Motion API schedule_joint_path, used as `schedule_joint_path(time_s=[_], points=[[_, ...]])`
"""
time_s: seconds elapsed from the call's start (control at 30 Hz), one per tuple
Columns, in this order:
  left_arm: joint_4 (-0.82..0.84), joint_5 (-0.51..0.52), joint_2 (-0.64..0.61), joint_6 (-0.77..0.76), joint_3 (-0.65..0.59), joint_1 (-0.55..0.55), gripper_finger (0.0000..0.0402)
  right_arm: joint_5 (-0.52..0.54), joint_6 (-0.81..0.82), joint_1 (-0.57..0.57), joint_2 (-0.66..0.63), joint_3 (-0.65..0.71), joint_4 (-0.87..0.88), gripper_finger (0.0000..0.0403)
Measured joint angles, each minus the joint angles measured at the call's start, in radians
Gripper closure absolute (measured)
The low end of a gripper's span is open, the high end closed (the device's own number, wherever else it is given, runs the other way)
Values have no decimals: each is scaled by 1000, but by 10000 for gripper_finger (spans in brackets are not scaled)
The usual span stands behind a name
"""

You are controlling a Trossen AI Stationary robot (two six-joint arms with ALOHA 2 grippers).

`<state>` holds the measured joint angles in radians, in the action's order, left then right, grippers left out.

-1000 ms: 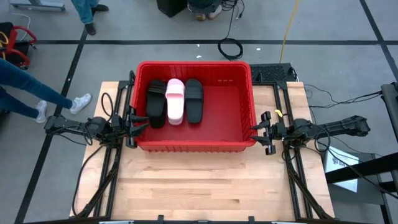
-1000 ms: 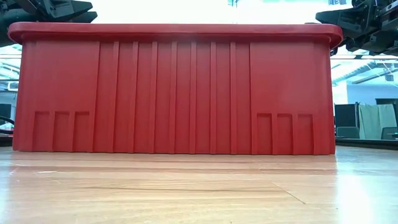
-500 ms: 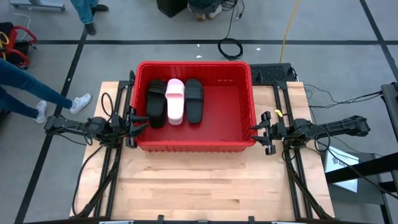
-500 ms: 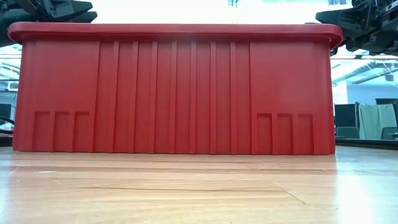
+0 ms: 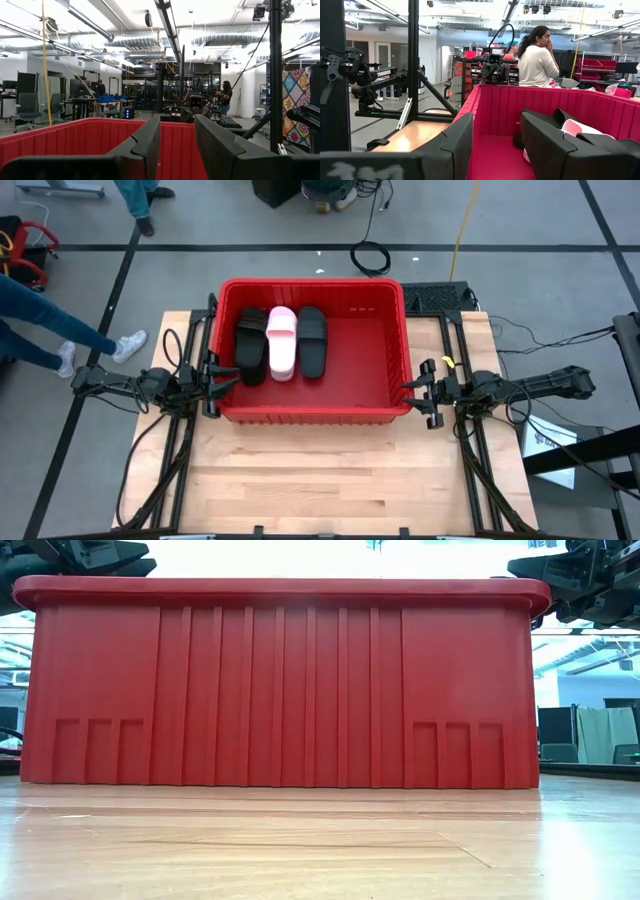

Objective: Pick and place slides into bin
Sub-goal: Return to Home Position

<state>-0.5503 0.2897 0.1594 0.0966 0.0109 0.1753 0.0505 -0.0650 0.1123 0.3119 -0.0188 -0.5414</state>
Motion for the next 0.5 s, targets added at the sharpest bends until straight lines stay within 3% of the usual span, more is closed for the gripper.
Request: schedule_joint_path(time_s=[0.5], points=[[-3, 0, 3, 0, 0, 1, 275, -4, 0, 0, 8, 0, 1, 248]])
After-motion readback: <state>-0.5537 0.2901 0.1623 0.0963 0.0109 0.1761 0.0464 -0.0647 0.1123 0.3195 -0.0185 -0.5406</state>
